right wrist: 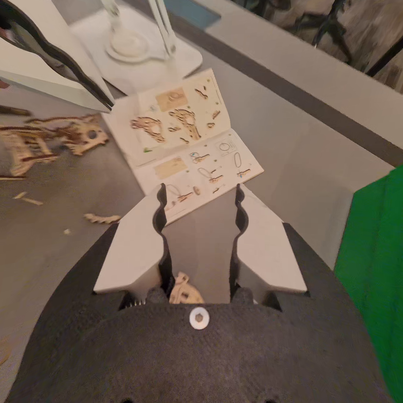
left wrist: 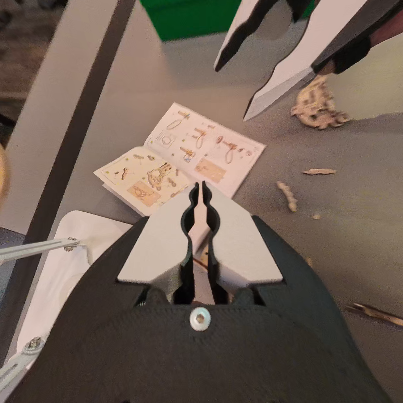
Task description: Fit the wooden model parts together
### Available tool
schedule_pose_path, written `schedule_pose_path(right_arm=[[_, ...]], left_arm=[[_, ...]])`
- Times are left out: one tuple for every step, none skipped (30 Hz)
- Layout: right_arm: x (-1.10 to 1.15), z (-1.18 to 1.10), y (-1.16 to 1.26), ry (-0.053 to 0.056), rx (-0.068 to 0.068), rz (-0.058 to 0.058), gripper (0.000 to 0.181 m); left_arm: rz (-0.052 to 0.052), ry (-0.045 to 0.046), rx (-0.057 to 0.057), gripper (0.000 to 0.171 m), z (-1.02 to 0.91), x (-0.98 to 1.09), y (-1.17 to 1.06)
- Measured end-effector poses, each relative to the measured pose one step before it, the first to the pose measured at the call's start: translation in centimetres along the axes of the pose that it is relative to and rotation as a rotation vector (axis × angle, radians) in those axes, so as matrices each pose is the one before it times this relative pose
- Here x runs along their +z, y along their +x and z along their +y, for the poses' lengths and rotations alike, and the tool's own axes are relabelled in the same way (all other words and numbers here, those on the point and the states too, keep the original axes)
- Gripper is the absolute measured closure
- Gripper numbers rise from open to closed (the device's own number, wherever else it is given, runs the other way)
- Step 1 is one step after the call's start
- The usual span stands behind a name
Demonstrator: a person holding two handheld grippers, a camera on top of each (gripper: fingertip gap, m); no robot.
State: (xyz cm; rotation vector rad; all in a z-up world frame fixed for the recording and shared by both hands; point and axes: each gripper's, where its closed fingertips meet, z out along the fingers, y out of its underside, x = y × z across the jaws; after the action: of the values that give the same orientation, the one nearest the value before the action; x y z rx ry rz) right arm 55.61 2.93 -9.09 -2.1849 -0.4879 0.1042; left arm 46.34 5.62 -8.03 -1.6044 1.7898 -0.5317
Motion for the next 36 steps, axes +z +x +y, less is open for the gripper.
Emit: schedule_pose_path(right_arm=[[1.47, -0.027, 0.396, -0.0255, 0.0007, -0.0119, 0.119], [1.305, -0.048, 0.36, -0.0232, 0.0057, -0.0097, 0.119], [1.112, 0.013, 0.484, -0.0259, 0.0004, 0.005, 0.115], [0.905, -0.085, 0.419, -0.0159, -0.0054, 0.0064, 0.109], [0.769, -0.075, 0.217, -0.0124, -0.0068, -0.0039, 0.109], [0.691, 0.078, 0.246, -0.0183, -0.0085, 0.0004, 0.109], [0.593, 0.193, 0.329, -0.0206, -0.0139, 0.0083, 0.108], [0.541, 0.27, 0.211, -0.0201, -0.0133, 0.0026, 0.108], [0.508, 0.342, 0.025, -0.0203, -0.0091, -0.0087, 0.11], [0.469, 0.431, -0.079, -0.0208, -0.0072, -0.0128, 0.114], [0.34, 0.319, -0.123, -0.0125, 0.0, -0.0157, 0.114], [0.069, -0.028, -0.182, 0.0099, 0.0131, -0.0229, 0.12], [0.056, 0.094, -0.148, -0.0003, 0.0085, -0.0198, 0.122], [0.05, 0.04, -0.275, 0.0026, 0.0082, -0.0252, 0.126], [0.045, 0.025, -0.278, 0.0027, 0.008, -0.0243, 0.133], [-0.002, 0.033, -0.051, 0.003, 0.0018, -0.0048, 0.134], [0.003, 0.011, -0.008, 0.0031, 0.0012, 0.0005, 0.134], [0.003, 0.006, -0.009, 0.001, -0.0005, -0.0002, 0.134], [-0.003, 0.003, -0.006, 0.0, -0.0034, -0.0011, 0.134], [-0.005, 0.004, -0.001, -0.0024, 0.0008, -0.0017, 0.134], [0.008, 0.003, -0.009, -0.0051, -0.0021, -0.0016, 0.134], [0.011, 0.003, -0.009, -0.0058, -0.0018, -0.0028, 0.134], [0.006, 0.012, 0.003, -0.0064, 0.0013, -0.0019, 0.134], [0.002, 0.004, -0.019, -0.0075, -0.0012, -0.0007, 0.134], [0.005, 0.003, -0.014, -0.005, -0.0046, -0.0023, 0.134], [0.013, 0.01, 0.009, -0.0019, -0.0011, -0.0035, 0.134], [0.002, 0.012, -0.012, -0.0029, -0.0026, -0.002, 0.134], [0.002, -0.005, -0.01, -0.0029, -0.0032, -0.0019, 0.134], [0.007, 0.011, 0.018, -0.0007, 0.0002, -0.0022, 0.134], [-0.003, 0.001, 0.069, 0.0005, 0.0028, -0.0007, 0.135], [-0.008, 0.013, 0.108, -0.0005, 0.0043, 0.0003, 0.137], [-0.002, -0.001, 0.076, -0.0029, 0.0043, 0.0001, 0.139], [0.002, -0.004, 0.016, -0.003, 0.0022, -0.0014, 0.14], [0.011, 0.0, 0.0, -0.003, -0.0007, -0.0008, 0.14], [0.001, 0.006, 0.002, -0.0017, -0.0012, -0.0005, 0.14], [-0.002, 0.009, -0.005, -0.0014, -0.0007, -0.0004, 0.14]], left_arm=[[-0.0109, -0.02683, 0.0028, 0.171, 0.675, 1.1, -0.981], [0.0052, -0.02955, -0.0048, 0.171, 0.696, 0.986, -0.559], [0.0188, -0.03466, -0.0169, 0.171, 0.695, 0.872, -0.264], [0.0159, -0.02793, -0.0137, 0.171, 0.604, 0.763, -0.214], [0.0093, -0.01956, -0.0089, 0.171, 0.489, 0.627, -0.227], [0.0157, -0.01705, -0.0059, 0.171, 0.452, 0.52, -0.049], [0.024, -0.01855, -0.0057, 0.171, 0.451, 0.495, 0.153], [0.0123, -0.01699, -0.005, 0.171, 0.413, 0.489, 0.038], [0.0025, -0.02065, -0.0009, 0.171, 0.476, 0.486, -0.042], [0.0091, -0.01637, 0.0009, 0.171, 0.418, 0.454, 0.112], [0.0082, 0.02423, -0.0044, 0.171, -0.226, 0.1, 0.091], [0.0141, 0.00098, -0.0163, 0.171, 0.064, 0.094, 0.09], [0.0103, 0.00686, -0.0052, 0.171, -0.045, -0.011, 0.022], [0.0101, 0.0025, 0.0016, 0.171, -0.008, -0.005, 0.001], [0.0112, 0.00334, -0.008, 0.171, -0.016, 0.0, 0.004], [0.0093, 0.00521, -0.0139, 0.171, -0.011, -0.012, 0.01], [0.0007, 0.00588, -0.0071, 0.171, 0.0, -0.002, -0.007], [-0.0064, 0.00542, 0.0056, 0.171, 0.0, -0.004, 0.004], [-0.007, 0.00506, 0.0032, 0.171, -0.012, 0.004, 0.002], [-0.0057, 0.00429, 0.0027, 0.171, -0.001, -0.003, 0.004], [-0.0013, 0.00259, 0.0013, 0.171, 0.001, 0.003, -0.005], [0.0058, 0.00422, -0.0056, 0.171, -0.014, 0.001, 0.011], [0.0099, 0.00577, -0.0113, 0.171, -0.009, -0.007, -0.001], [0.0083, 0.00426, -0.0108, 0.171, 0.0, -0.013, 0.003], [0.0033, 0.0027, -0.0049, 0.171, -0.021, 0.006, 0.001], [-0.0001, 0.00358, 0.0006, 0.171, -0.012, 0.009, -0.004], [-0.0007, 0.00407, 0.0002, 0.171, -0.003, 0.001, 0.009], [0.001, 0.00586, -0.002, 0.171, -0.004, -0.006, -0.001], [0.0036, 0.00875, -0.0033, 0.171, -0.015, 0.003, -0.005], [0.0061, 0.0106, -0.0044, 0.171, -0.004, -0.003, -0.001], [0.0071, 0.0111, -0.0055, 0.171, -0.004, -0.009, -0.001], [0.0065, 0.01237, -0.0057, 0.171, -0.01, -0.001, 0.002], [0.0061, 0.01143, -0.007, 0.171, 0.001, -0.011, -0.005], [0.0031, 0.00783, -0.0061, 0.171, 0.005, 0.003, -0.003], [-0.0022, 0.00389, -0.0001, 0.171, -0.009, 0.004, 0.0], [-0.0046, 0.00117, 0.0037, 0.171, -0.006, 0.006, 0.0]])
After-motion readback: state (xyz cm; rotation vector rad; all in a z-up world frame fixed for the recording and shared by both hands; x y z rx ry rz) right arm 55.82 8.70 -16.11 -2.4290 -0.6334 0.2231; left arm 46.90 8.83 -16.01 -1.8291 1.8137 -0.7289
